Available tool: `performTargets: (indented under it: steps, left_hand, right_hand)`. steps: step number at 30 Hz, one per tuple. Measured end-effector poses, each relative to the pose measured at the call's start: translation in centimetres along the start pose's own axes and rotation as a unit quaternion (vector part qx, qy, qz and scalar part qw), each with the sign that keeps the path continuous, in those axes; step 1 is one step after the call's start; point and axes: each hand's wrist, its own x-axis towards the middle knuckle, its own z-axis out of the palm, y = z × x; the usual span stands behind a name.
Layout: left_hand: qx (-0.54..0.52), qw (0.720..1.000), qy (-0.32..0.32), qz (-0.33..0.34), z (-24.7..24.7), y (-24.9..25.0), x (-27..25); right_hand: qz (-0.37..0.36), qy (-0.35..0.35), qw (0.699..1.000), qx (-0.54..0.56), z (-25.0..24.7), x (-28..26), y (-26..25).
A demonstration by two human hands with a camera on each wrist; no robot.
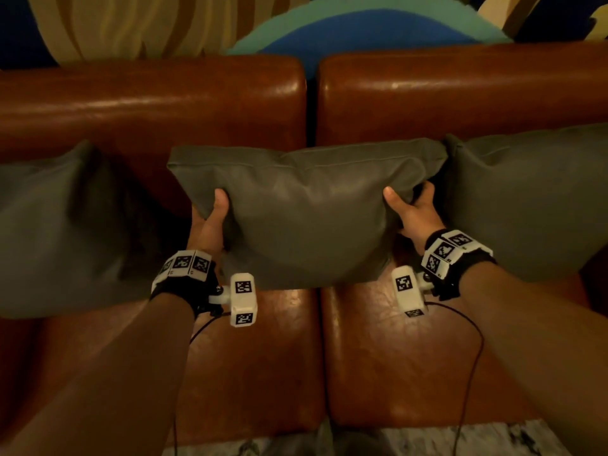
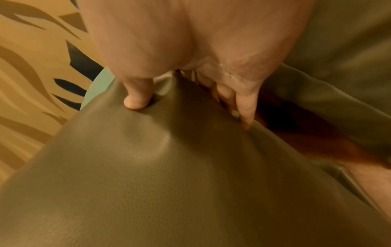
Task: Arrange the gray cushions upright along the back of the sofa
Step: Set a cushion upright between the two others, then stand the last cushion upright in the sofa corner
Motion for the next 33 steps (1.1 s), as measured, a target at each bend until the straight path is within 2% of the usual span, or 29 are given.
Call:
performTargets:
  steps: [3,6,9,10,13,15,17,20,23,24,26,28,31,33]
  left_hand:
    - [0.006,1.000,-0.002,0.012,-0.4,-0.2,-0.2]
    - [0.013,0.999,0.022,0.025,-1.1,-1.2,-1.5]
    - [0.058,0.991,0.118,0.028,-2.0,-3.8,-2.5]
    - [0.107,0.985,0.135,0.013,-2.1,-4.8,-3.3]
    - [0.201,0.965,0.131,-0.105,-1.0,-8.8,-6.0]
    - [0.226,0.958,0.090,-0.152,1.7,-11.4,-8.0]
    - [0.262,0.949,0.033,-0.171,5.7,-14.1,-9.2]
    - [0.316,0.938,-0.061,-0.132,13.3,-16.0,-10.2]
    - [0.353,0.931,-0.089,-0.041,22.3,-15.5,-10.3]
    - [0.315,0.945,-0.084,-0.024,25.3,-15.0,-10.3]
    - [0.217,0.973,-0.076,-0.031,31.0,-13.6,-10.1]
    - [0.156,0.984,-0.070,-0.054,34.7,-12.6,-9.8]
    - [0.077,0.987,-0.066,-0.127,37.6,-12.5,-9.7]
    - [0.049,0.986,-0.062,-0.150,38.4,-13.1,-9.6]
  right_hand:
    - [0.003,0.007,1.000,-0.005,-0.7,-0.6,0.6]
    - [0.004,0.002,1.000,0.010,-1.9,-2.2,1.0]
    - [0.001,0.002,1.000,0.031,-3.9,-3.7,1.8]
    - [0.005,0.000,1.000,0.031,-4.7,-4.0,2.3]
    - [0.023,-0.012,1.000,0.014,-8.4,-4.4,4.5]
    - [0.024,-0.009,1.000,-0.016,-11.9,-4.0,6.4]
    - [0.024,0.009,0.999,-0.041,-16.0,-3.2,7.8]
    - [0.024,0.049,0.997,-0.054,-22.9,-1.6,8.0]
    - [0.010,0.096,0.994,-0.058,-30.3,0.5,7.6]
    - [0.004,0.118,0.991,-0.069,-32.7,1.5,7.3]
    - [0.000,0.168,0.982,-0.083,-36.9,3.6,6.6]
    - [0.016,0.189,0.979,-0.075,-39.8,5.8,5.7]
    - [0.049,0.136,0.988,-0.045,-42.3,8.8,4.6]
    - [0.039,0.080,0.995,-0.035,-42.5,10.0,4.0]
